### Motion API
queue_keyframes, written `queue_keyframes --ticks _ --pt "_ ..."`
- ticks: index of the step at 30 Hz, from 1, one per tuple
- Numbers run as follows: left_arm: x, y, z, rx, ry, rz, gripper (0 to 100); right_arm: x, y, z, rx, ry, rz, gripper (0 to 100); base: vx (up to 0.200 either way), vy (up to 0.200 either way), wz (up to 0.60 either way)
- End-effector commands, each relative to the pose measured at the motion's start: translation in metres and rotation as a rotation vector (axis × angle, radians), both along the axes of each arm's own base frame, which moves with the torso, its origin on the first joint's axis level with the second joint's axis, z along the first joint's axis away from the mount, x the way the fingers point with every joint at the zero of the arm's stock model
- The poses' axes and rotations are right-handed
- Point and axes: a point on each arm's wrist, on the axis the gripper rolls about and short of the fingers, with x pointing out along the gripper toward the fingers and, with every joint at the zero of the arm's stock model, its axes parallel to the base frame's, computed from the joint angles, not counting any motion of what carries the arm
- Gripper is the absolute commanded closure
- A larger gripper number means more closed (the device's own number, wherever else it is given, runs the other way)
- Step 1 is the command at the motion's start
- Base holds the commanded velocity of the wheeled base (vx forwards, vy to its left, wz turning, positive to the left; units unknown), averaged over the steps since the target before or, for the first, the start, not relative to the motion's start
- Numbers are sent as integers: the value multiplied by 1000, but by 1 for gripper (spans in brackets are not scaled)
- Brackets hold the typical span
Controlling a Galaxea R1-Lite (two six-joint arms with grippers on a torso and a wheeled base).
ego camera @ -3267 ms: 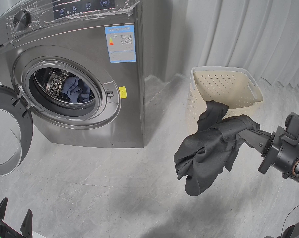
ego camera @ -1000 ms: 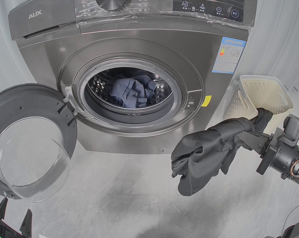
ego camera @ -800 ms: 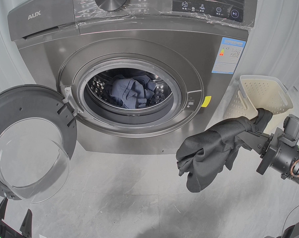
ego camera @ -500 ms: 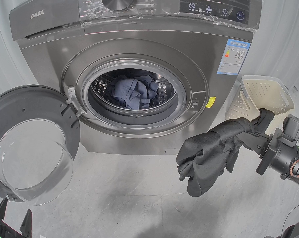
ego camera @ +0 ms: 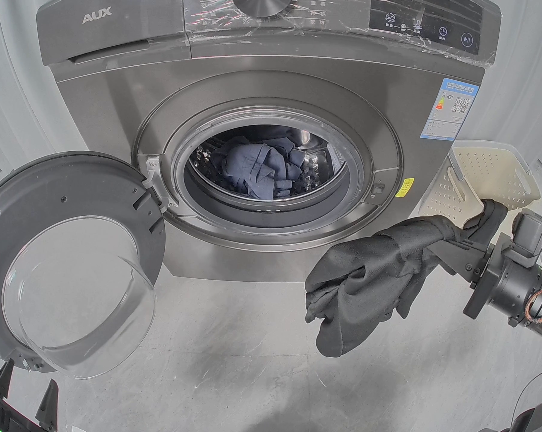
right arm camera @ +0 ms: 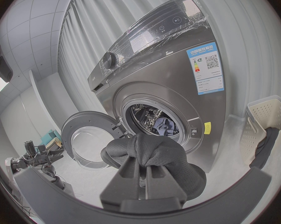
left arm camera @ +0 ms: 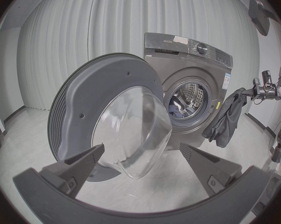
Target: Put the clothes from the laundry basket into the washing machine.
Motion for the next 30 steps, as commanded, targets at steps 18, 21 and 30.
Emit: queue_keyframes --ticks 18,21,30 --pt "0 0 -5 0 6 0 0 1 0 0 -1 1 -3 100 0 33 0" --pt "0 0 -5 0 6 0 0 1 0 -1 -1 5 -3 100 0 0 0" --pt "0 0 -4 1 4 0 0 0 2 -5 -4 34 8 100 0 0 0"
